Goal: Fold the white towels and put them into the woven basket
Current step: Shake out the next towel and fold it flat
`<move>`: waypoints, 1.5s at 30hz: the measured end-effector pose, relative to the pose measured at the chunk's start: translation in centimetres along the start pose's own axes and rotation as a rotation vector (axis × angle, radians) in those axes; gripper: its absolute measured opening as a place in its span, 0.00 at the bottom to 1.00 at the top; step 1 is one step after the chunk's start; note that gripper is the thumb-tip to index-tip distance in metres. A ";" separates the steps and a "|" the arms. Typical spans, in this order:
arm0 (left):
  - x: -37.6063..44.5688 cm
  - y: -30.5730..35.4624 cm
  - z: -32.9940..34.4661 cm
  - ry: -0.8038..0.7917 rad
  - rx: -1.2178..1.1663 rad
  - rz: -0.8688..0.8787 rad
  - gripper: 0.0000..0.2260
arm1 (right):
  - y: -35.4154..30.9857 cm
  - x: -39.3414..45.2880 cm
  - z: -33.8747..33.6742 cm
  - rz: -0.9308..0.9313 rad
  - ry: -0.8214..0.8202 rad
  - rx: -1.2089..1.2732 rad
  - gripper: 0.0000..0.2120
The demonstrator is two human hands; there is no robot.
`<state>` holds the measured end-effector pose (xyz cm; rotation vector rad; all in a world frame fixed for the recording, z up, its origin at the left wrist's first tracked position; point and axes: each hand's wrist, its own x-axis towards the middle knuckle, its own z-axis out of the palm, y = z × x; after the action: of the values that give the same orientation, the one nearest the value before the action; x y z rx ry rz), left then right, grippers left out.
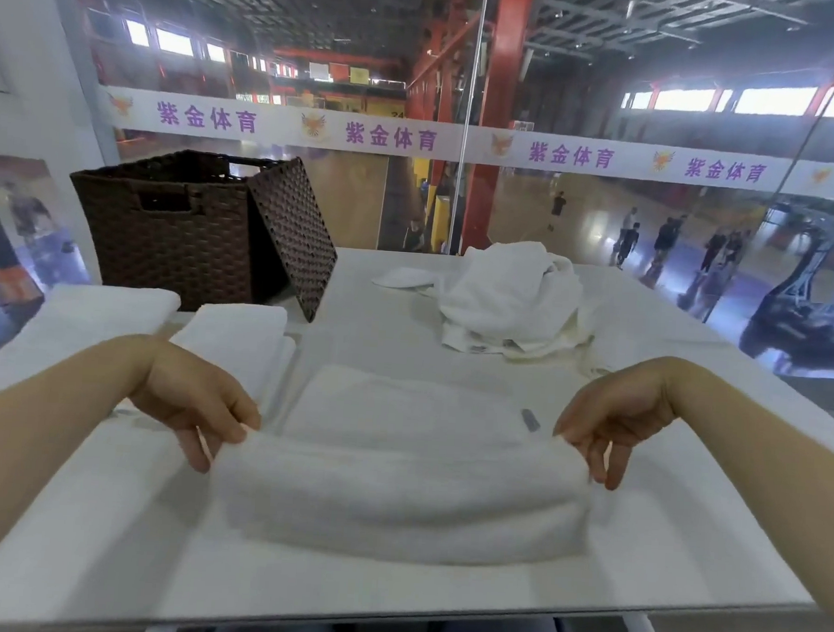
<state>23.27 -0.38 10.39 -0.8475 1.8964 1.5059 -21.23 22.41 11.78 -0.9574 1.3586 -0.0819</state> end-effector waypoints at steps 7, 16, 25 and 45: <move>2.9 1.1 -1.7 0.492 -0.082 0.154 0.10 | 2.3 1.4 -2.0 -0.167 0.255 0.209 0.10; 11.6 4.6 -4.3 1.125 0.183 0.136 0.11 | 3.4 6.8 -2.9 -0.288 0.900 0.272 0.08; 17.9 3.7 -4.8 1.168 0.277 0.035 0.12 | 4.5 11.4 -2.8 -0.234 1.037 0.265 0.10; 20.0 1.2 -5.3 1.207 0.138 0.091 0.09 | 4.1 13.4 -3.9 -0.036 1.195 -0.156 0.17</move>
<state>9.33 -7.93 -3.00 -1.8766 2.8060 0.8787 -22.77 15.42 -0.87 -1.0989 2.4571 -0.6657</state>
